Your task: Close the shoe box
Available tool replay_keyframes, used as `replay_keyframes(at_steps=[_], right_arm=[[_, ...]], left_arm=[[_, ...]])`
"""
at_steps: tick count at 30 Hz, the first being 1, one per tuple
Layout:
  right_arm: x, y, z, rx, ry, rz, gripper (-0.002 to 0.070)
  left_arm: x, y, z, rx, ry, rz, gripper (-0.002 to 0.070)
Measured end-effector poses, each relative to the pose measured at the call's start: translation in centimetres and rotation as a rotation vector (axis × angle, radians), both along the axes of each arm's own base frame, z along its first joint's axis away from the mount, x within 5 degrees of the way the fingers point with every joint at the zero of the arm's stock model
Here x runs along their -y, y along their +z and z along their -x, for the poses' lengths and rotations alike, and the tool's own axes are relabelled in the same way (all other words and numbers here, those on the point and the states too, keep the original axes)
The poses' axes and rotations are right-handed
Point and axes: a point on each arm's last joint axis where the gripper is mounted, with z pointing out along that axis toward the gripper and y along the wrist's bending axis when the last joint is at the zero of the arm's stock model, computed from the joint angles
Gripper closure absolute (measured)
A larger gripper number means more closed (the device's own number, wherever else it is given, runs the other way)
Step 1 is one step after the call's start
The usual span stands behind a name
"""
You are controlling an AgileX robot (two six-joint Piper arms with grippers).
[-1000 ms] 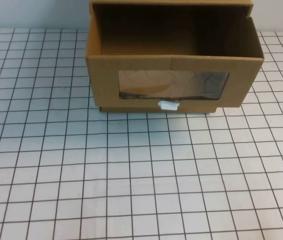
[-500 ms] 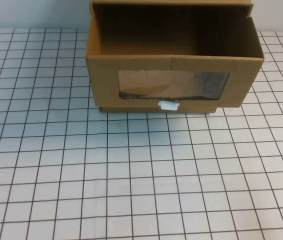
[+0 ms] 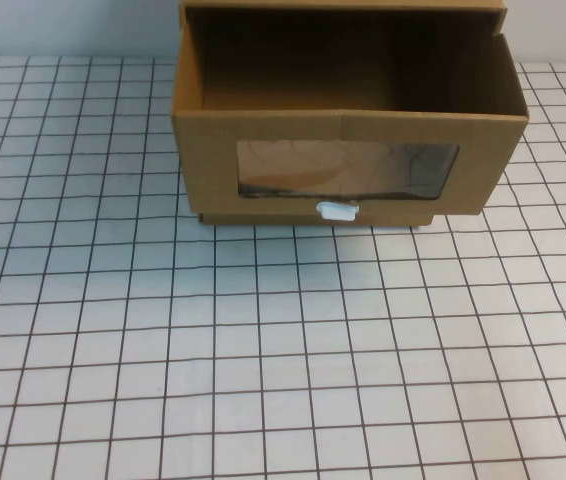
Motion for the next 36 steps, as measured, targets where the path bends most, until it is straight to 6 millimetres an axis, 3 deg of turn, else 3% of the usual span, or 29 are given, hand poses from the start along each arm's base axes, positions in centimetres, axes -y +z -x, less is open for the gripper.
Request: replay_keyframes(at_steps=[3, 9, 14, 17, 20, 24, 28, 32, 36], right_arm=[[0.2, 0.6, 0.3, 0.084, 0.002, -0.055, 0.069], [0.9, 3.6, 2.4, 0.43, 0.015, -0.188, 0.069], [0.5, 10.1, 5.2, 0.58, 0.105, -0.207, 0.069], [0.1, 14.5, 6.8, 0.598, 0.175, -0.231, 0.069], [-0.2, 18.7, 7.4, 0.564, 0.241, -0.261, 0.069], [-0.8, 22.7, 6.5, 0.384, 0.289, -0.268, 0.069], [-1.5, 25.2, 3.3, 0.082, 0.313, -0.261, 0.069], [-1.8, 24.3, -1.3, -0.209, 0.294, -0.236, 0.069], [-2.0, 22.8, -4.5, -0.394, 0.291, -0.231, 0.069]], left_arm=[[-0.1, 0.6, 0.4, 0.084, 0.001, 0.026, 0.068], [-0.7, 3.1, 2.4, 0.367, -0.056, 0.164, 0.068], [-1.0, 8.7, 4.8, 0.465, -0.083, 0.191, 0.068], [-1.3, 13.0, 6.4, 0.484, -0.095, 0.193, 0.068], [-1.2, 17.1, 6.8, 0.422, -0.104, 0.178, 0.068], [-0.6, 21.4, 4.5, 0.198, -0.111, 0.137, 0.068], [0.3, 23.0, 0.5, -0.081, -0.112, 0.09, 0.068], [1.1, 22.7, -3.5, -0.238, -0.108, 0.068, 0.068], [1.7, 21.5, -6.7, -0.363, -0.132, 0.1, 0.068]])
